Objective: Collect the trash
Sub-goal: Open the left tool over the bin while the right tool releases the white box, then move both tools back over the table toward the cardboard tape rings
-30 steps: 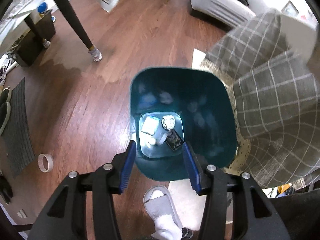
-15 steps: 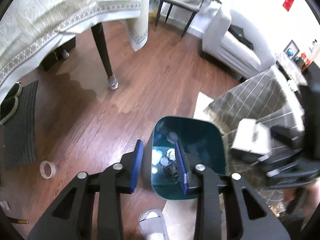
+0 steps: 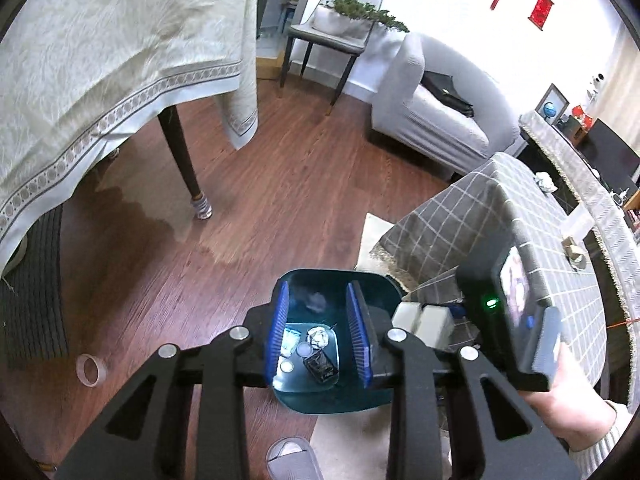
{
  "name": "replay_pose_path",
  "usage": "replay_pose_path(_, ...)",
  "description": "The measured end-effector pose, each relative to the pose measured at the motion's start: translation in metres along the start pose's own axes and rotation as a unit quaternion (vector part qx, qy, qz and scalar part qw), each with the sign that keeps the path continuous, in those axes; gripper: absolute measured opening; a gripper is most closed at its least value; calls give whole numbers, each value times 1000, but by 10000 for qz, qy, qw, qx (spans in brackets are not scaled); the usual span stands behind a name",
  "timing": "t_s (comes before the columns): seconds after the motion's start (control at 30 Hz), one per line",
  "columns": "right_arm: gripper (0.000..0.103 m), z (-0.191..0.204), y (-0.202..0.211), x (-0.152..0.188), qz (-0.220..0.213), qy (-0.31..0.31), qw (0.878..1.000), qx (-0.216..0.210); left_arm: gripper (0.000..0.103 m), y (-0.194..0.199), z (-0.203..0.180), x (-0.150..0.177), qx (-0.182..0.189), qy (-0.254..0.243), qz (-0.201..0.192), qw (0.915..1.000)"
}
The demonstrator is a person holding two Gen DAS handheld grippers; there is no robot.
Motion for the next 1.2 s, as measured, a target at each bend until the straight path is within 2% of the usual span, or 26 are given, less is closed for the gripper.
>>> replay_pose_path(0.13, 91, -3, -4, 8, 119, 32, 9999, 59, 31, 7, -10, -5, 120, -67, -91, 9999)
replay_pose_path(0.23, 91, -6, 1, 9, 69, -67, 9999, -62, 31, 12, -18, -7, 189, -67, -173, 9996)
replay_pose_path(0.43, 90, -6, 38, 7, -431, -158, 9981, -412, 31, 25, -26, -17, 266, -47, -373, 9989)
replay_pose_path(0.53, 83, -1, 65, 5, -780, -71, 9956, -512, 31, 29, -29, -22, 241, -54, -460, 9986)
replay_pose_path(0.63, 80, 2, 90, 4, -1076, 29, 9928, -534, 31, 32, -33, -24, 171, -91, -520, 9985)
replay_pose_path(0.73, 76, 1, 110, 5, -1343, 65, 9898, -470, 31, 34, -41, -26, 215, -133, -586, 9980)
replay_pose_path(0.97, 75, -27, 158, 19, -1975, -100, 9801, -176, 31, 41, -70, -29, 343, -398, -789, 9955)
replay_pose_path(1.2, 74, -65, 181, 48, -2190, -436, 9747, 67, 35, 34, -113, -25, 492, -749, -789, 9928)
Point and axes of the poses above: each gripper's, at about its wrist camera, not at the fingertips, and y roughly against the way its jaws point, z to its left, x to its underside, the point moved 2 cm from there along -y, roughly the way its jaws point, and after that the axes turned 5 degrees about y, right-handed, at the moved point
